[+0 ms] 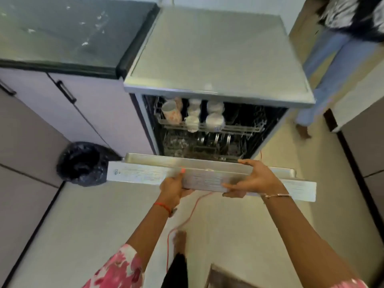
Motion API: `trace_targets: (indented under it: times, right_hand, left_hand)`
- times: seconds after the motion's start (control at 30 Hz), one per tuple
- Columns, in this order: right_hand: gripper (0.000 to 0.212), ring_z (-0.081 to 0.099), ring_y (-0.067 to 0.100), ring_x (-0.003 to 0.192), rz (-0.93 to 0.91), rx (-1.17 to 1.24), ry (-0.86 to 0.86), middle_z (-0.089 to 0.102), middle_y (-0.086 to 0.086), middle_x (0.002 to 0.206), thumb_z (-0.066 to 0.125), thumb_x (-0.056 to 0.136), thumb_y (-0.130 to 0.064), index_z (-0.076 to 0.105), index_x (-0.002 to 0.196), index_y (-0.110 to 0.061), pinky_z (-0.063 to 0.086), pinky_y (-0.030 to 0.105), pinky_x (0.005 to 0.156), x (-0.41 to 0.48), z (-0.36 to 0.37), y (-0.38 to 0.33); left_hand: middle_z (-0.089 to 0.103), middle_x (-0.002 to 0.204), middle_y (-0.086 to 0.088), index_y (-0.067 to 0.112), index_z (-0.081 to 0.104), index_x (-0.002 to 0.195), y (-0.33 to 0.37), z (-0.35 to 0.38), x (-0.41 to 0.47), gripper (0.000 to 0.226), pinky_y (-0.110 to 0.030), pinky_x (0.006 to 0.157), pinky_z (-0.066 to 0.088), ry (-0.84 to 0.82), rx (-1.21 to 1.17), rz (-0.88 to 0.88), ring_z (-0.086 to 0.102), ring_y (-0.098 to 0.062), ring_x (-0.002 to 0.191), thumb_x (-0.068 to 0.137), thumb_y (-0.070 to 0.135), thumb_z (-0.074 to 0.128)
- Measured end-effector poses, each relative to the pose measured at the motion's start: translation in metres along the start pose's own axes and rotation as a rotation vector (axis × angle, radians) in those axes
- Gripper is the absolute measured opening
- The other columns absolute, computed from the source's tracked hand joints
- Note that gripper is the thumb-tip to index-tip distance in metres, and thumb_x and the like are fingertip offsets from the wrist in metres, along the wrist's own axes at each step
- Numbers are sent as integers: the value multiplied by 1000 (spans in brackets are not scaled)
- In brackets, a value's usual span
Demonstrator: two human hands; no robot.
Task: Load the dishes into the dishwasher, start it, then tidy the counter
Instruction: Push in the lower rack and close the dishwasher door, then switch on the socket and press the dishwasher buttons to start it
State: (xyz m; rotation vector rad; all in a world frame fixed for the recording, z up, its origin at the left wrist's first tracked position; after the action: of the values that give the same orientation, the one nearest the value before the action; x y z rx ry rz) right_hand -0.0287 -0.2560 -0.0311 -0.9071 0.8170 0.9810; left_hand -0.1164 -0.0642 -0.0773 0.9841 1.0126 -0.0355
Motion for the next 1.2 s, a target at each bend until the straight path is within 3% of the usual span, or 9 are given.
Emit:
trace_targets:
  times: [0.13, 0.23, 0.3, 0.43, 0.57, 0.7, 0.77, 0.9, 1.2]
  right_hand:
    - [46, 48, 49, 111, -48, -182, -96, 49, 30, 114, 64, 67, -11, 50, 110, 2, 45, 52, 96, -13, 43, -51]
    - [52, 59, 32, 90, -199, -711, -72, 61, 25, 108, 77, 66, -10, 58, 113, 0, 55, 41, 84, -14, 65, -82]
    - [53, 55, 26, 103, -399, -1174, 45, 55, 18, 119, 77, 74, -15, 52, 120, -9, 49, 35, 91, -13, 82, -105]
    - [91, 40, 24, 128, -1057, -1629, 138, 40, 6, 136, 82, 68, -18, 31, 144, -20, 37, 29, 103, -25, 153, -148]
    - [122, 12, 32, 138, -1425, -2064, 483, 17, 11, 148, 90, 46, -39, 22, 145, -21, 15, 52, 116, -7, 177, -175]
    - [133, 19, 32, 142, -1372, -2306, 389, 23, 18, 153, 87, 36, -54, 21, 146, -16, 8, 53, 114, 23, 194, -199]
    - [126, 22, 29, 142, -1330, -2338, 314, 23, 15, 153, 82, 43, -57, 21, 147, -17, 14, 51, 115, 33, 198, -209]
    - [115, 20, 24, 143, -1379, -2338, 265, 21, 10, 155, 73, 55, -60, 19, 149, -20, 21, 48, 113, 40, 195, -210]
    - [111, 33, 26, 139, -1419, -2337, 306, 32, 13, 151, 78, 55, -55, 25, 146, -17, 29, 49, 110, 43, 197, -211]
  left_hand:
    - [61, 90, -18, 7, 46, 110, 60, 26, 7, 16, -29, 52, 58, -18, 64, 55, 66, -30, 65, 97, 16, 47]
    - [64, 82, -26, 0, 56, 99, 117, 36, 22, 19, -44, 61, 59, 8, 461, 300, 66, -31, 61, 95, 18, 51]
    - [65, 86, -19, 2, 57, 101, 157, 45, 22, 16, -48, 75, 55, 69, 806, 694, 63, -28, 74, 90, 14, 60]
    - [56, 108, -8, 16, 38, 134, 180, 76, 41, 92, -31, 74, 53, 37, 1295, 1113, 56, -20, 88, 57, 8, 87]
    - [45, 119, -6, 22, 43, 127, 232, 98, 37, 87, -36, 90, 31, 313, 1410, 1406, 41, -25, 110, 52, 26, 88]
    - [35, 149, -8, 19, 34, 141, 262, 146, 63, 121, -57, 110, 5, 206, 1772, 1380, 27, -28, 139, 37, 59, 83]
    - [39, 146, -12, 16, 36, 140, 262, 155, 79, 128, -60, 110, 14, 138, 1867, 1311, 37, -31, 135, 31, 66, 80]
    - [40, 146, -11, 18, 32, 141, 258, 152, 81, 117, -50, 106, 33, 98, 1776, 1358, 42, -31, 132, 43, 58, 82]
    - [39, 147, -8, 19, 34, 141, 259, 152, 81, 104, -40, 110, 23, 112, 1724, 1344, 40, -27, 134, 53, 50, 82]
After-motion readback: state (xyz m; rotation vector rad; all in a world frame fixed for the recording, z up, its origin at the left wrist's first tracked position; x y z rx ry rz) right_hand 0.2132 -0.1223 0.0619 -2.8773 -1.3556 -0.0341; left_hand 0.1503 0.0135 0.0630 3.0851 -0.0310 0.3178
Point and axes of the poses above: each hand's wrist, its own x-axis towards the middle knuckle, its own z-axis out of the palm, y = z × x, the point moved 9 cm from there along x, towards the middle knuckle
